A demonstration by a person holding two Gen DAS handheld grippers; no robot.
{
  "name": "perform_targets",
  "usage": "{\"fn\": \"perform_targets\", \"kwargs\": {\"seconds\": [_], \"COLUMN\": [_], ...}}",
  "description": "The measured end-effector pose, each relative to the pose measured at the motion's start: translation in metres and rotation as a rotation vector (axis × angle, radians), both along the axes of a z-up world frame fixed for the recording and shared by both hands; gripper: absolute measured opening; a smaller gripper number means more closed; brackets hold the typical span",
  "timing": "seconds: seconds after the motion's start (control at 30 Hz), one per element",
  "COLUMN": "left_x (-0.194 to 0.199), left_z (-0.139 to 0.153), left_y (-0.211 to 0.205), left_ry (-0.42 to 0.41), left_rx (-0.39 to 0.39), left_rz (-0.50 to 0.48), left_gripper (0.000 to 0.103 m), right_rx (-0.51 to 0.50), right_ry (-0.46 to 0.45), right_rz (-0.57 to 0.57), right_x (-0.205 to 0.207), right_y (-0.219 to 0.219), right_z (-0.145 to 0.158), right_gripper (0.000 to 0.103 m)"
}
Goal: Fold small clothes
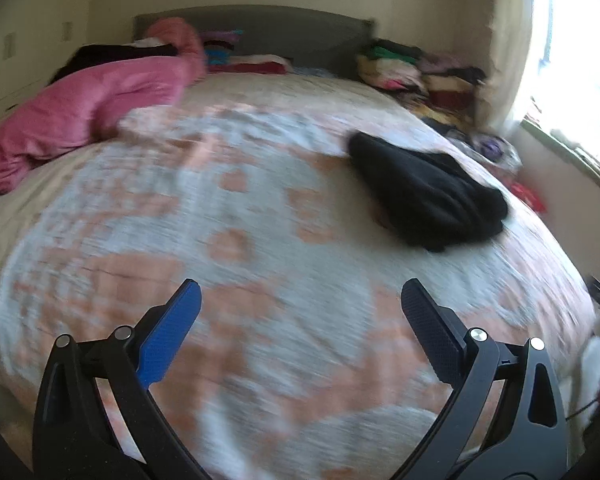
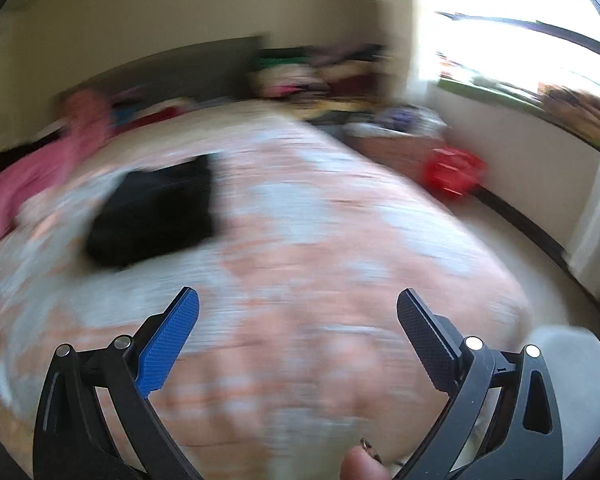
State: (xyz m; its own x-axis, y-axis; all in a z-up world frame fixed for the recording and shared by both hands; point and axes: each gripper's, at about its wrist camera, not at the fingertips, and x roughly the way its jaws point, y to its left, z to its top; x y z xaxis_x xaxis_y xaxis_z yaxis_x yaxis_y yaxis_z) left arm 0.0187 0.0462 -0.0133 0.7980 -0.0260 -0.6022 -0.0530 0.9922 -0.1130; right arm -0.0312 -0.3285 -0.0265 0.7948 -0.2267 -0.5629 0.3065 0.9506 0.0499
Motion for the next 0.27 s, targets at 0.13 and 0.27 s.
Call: {"fn": "perform_targets", "kwargs": {"seconds": [0.13, 0.27], "left_x": [0.028, 0.045], "left_z": [0.011, 0.013], "left_y": [0.121, 0.247], "left_ry": [0.017, 0.058], "left_rx": [-0.015, 0.054], "left_rz": [0.27, 0.558], "left_gripper": [0.094, 0.094], "right_rx": [0.018, 0.032], "right_ry": [0.04, 0.165], "right_rz": [-0.36, -0.761], "right_x": [-0.045, -0.115], "right_y": [-0.106, -0.222], "right_z": [-0.011, -0.039], "right_gripper": [0.099, 0.099]}}
